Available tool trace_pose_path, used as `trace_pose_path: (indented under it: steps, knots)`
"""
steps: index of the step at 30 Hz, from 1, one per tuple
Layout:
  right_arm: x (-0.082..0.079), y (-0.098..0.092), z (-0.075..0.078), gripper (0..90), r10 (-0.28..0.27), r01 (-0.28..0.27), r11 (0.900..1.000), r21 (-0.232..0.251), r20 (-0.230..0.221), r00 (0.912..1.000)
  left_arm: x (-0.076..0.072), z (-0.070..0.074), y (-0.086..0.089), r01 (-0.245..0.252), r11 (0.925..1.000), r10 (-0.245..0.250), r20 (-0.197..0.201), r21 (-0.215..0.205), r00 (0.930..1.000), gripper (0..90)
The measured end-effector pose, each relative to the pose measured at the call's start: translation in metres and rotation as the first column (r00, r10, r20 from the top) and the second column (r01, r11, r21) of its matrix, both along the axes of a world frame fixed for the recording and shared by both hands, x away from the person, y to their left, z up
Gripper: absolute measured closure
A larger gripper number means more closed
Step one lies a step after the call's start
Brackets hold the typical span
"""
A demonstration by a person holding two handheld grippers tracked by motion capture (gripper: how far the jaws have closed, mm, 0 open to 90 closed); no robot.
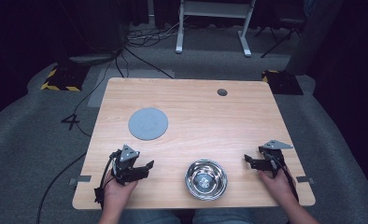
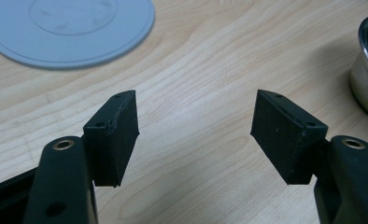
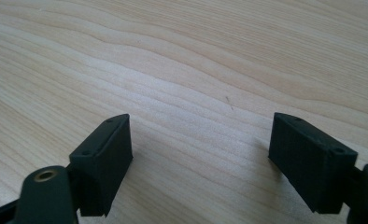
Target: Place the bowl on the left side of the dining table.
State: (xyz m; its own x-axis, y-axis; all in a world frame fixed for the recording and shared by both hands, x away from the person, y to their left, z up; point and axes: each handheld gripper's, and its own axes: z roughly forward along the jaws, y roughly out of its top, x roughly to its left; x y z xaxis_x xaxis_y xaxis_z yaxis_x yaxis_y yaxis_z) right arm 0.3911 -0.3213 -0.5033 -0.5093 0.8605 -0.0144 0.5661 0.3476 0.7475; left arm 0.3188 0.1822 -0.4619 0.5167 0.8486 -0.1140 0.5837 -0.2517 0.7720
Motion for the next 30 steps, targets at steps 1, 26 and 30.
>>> trace_pose_path:
  steps: [1, 26, 30]
  knots:
    - [0.0, 0.0, 0.0, 21.5, 0.0, 0.0, 1.0, 0.0, 0.0, 1.0, -0.002, 0.005, 0.001, -0.008, 0.9998, 0.008, 0.02, -0.016, 0.9998, 31.2]
    - [0.0, 0.0, 0.0, 21.5, 0.0, 0.0, 1.0, 0.0, 0.0, 1.0, 0.002, 0.041, -0.017, 0.022, 0.9974, -0.017, 0.069, -0.069, 0.9975, 31.5]
    - [0.0, 0.0, 0.0, 21.5, 0.0, 0.0, 1.0, 0.0, 0.0, 1.0, 0.005, 0.043, -0.027, 0.052, 0.995, -0.048, 0.05, -0.085, 0.9976, 29.5]
